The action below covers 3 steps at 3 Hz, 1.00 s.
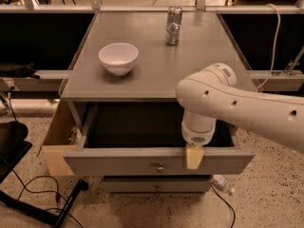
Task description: Open top drawer
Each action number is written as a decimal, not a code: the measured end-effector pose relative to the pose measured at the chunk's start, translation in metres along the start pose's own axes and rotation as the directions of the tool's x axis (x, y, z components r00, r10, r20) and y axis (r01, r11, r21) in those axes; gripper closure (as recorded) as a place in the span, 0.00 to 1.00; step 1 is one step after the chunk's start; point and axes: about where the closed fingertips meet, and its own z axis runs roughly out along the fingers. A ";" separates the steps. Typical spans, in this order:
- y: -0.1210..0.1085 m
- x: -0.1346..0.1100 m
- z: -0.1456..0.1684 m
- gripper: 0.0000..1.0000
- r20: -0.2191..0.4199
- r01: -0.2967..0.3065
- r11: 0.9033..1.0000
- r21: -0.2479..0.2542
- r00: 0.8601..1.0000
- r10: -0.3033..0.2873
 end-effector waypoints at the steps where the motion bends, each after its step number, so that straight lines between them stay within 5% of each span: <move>1: 0.000 0.000 0.000 0.00 0.000 0.000 1.000 0.000 1.000 0.000; 2: 0.007 0.002 0.005 0.00 -0.003 -0.006 1.000 -0.019 1.000 0.006; 3: 0.035 0.010 0.027 0.00 -0.015 -0.034 0.994 -0.102 0.999 0.033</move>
Offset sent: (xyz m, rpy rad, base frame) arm 0.0000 0.0000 0.0000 0.0000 0.0000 0.0000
